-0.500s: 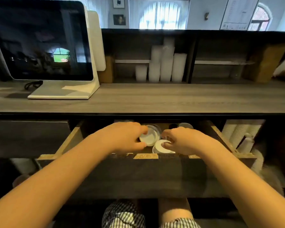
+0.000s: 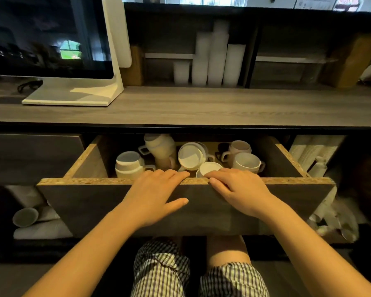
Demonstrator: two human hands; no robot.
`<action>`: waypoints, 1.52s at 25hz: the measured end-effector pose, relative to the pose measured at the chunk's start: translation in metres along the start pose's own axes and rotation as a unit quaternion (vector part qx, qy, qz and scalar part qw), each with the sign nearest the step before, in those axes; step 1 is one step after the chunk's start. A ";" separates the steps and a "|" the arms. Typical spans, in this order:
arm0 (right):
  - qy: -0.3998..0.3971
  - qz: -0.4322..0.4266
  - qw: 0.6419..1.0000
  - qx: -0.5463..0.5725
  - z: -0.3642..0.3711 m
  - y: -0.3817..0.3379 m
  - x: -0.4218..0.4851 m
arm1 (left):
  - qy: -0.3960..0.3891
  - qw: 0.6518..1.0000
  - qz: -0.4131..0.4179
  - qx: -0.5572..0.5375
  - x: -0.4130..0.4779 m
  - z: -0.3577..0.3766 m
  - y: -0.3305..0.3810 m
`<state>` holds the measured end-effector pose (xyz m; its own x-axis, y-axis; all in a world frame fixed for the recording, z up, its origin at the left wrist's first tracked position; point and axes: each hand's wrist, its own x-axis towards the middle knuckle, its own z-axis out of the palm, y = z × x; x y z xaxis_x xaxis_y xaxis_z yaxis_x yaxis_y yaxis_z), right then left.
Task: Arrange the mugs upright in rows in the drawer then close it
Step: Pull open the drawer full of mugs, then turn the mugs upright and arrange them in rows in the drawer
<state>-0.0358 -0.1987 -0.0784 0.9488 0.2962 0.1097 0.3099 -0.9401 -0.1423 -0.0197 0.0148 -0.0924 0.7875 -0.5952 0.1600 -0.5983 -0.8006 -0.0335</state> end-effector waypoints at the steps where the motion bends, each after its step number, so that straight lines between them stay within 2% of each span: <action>1: 0.012 0.001 1.000 -0.006 0.001 0.000 -0.001 | 0.011 1.000 -0.007 0.001 0.000 0.002 0.000; 11: 0.014 0.014 0.999 0.028 0.001 -0.019 -0.040 | 0.018 0.999 -0.033 -0.009 -0.035 0.001 0.022; 17: 0.033 0.021 0.999 0.036 0.004 -0.041 -0.085 | 0.049 0.998 -0.033 -0.028 -0.080 -0.003 0.046; 21: 0.042 0.010 0.999 0.031 0.005 -0.050 -0.094 | 0.034 0.998 -0.047 -0.033 -0.090 -0.009 0.050; 28: -0.017 0.007 0.998 0.058 -0.005 -0.046 -0.088 | 0.022 0.998 -0.044 -0.043 -0.086 -0.010 0.049; 31: -0.071 0.006 0.993 0.096 -0.017 -0.041 -0.081 | -0.021 0.997 -0.023 -0.072 -0.080 -0.019 0.046; 34: -0.110 -0.003 0.987 0.113 -0.023 -0.034 -0.063 | -0.089 0.985 -0.022 -0.149 -0.067 -0.032 0.034; 38: -0.124 -0.016 0.988 0.087 -0.026 -0.030 -0.021 | -0.096 0.986 -0.018 -0.134 -0.039 -0.045 0.009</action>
<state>-0.0665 -0.1807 -0.0507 0.9176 0.3772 -0.1257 0.3243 -0.8929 -0.3124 -0.0623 0.0339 -0.0547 0.8069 -0.5897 -0.0352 -0.5669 -0.7896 0.2349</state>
